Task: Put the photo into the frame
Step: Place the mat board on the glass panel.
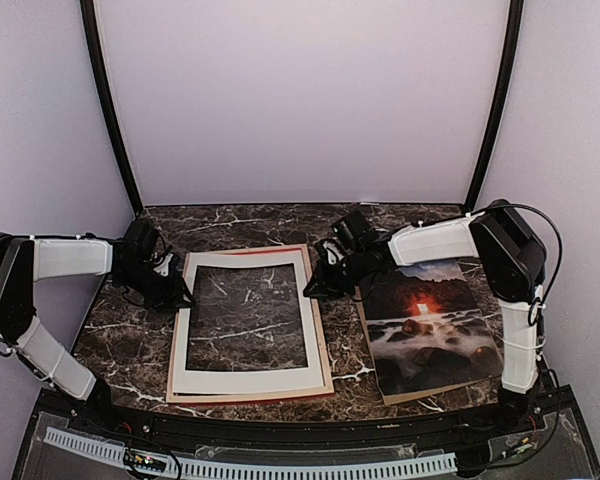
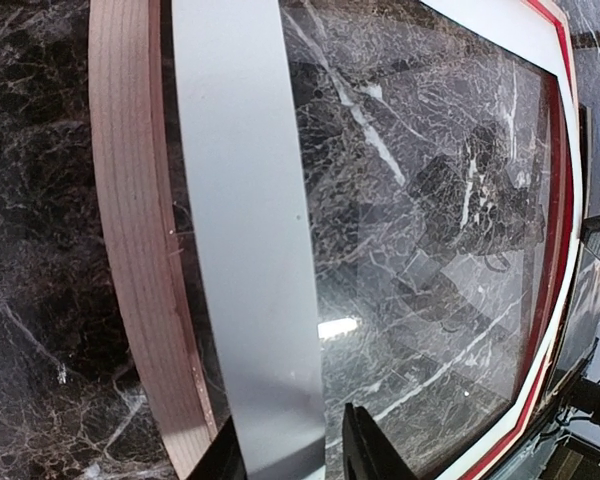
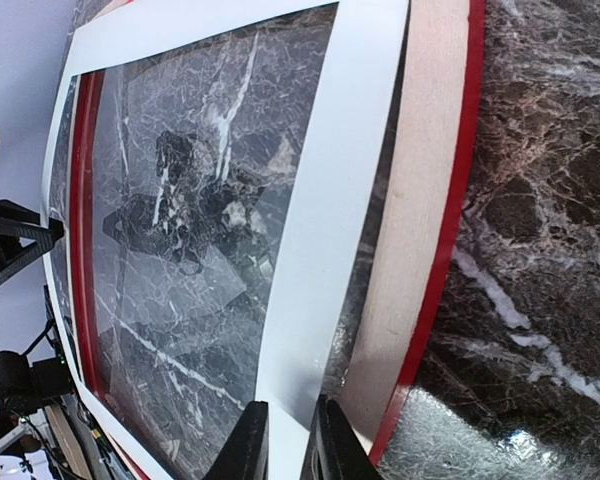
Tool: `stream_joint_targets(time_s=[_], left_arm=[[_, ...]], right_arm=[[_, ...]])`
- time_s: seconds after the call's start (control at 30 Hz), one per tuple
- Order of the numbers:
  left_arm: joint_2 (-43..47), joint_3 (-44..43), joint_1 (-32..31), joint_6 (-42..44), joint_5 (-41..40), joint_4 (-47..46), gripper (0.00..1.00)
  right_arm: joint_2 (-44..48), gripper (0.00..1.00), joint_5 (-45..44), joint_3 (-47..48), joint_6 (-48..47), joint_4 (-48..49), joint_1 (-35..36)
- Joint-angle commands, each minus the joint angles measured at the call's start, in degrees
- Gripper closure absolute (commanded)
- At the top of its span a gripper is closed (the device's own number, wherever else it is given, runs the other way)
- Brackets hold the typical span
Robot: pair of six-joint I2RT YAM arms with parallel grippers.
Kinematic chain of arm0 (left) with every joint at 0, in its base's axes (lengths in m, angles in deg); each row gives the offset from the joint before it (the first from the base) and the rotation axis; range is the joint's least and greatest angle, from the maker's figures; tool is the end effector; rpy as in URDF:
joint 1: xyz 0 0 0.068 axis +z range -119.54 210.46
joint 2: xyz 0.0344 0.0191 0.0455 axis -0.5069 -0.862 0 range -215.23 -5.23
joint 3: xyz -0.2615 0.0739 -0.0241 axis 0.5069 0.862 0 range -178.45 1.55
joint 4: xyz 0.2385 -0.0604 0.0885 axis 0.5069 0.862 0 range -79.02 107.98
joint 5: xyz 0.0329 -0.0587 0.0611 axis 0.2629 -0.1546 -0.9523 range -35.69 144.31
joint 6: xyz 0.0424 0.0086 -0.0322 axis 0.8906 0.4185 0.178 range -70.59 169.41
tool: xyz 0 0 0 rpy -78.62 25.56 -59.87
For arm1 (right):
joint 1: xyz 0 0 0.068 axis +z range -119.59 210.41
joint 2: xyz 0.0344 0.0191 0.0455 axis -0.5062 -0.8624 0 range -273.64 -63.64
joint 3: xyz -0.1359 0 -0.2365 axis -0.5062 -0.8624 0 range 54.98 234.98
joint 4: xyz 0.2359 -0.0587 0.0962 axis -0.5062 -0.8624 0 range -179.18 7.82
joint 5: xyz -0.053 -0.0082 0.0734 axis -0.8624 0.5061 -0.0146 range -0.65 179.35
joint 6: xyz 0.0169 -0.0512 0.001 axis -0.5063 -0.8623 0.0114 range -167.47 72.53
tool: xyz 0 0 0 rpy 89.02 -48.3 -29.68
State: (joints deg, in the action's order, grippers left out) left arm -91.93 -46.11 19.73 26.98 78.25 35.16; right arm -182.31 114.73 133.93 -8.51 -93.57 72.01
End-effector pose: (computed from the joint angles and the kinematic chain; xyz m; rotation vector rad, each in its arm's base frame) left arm 0.2732 -0.0666 0.1742 -0.1408 2.7194 -0.7374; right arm 0.3190 0.3036 0.1520 -0.2765 2.6921 1.0791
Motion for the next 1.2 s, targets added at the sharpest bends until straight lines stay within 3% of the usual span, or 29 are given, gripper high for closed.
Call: stream_joint_targets(time_s=[0.0,0.33,1.03,1.17], left_arm=[[0.6,-0.1,0.3,0.9,-0.7,1.5,0.67],[0.6,0.2,0.3,1.1,-0.9,1.1,0.64],[2.8,-2.1,0.3,3.0,-5.0,4.7,0.52],[3.9,-2.6,0.3,3.2,-5.4,4.5,0.51]], right_arm=[[-0.1,0.81,-1.3,2.2,-1.0,-0.8,0.7],[0.7,0.74,-3.5,3.6,-2.3,-3.7,0.6],[5.1,0.7,-7.5,1.4,-3.9,-3.9,0.4],[8.0,0.64,-10.6,-0.5,-5.0,-3.9,0.4]])
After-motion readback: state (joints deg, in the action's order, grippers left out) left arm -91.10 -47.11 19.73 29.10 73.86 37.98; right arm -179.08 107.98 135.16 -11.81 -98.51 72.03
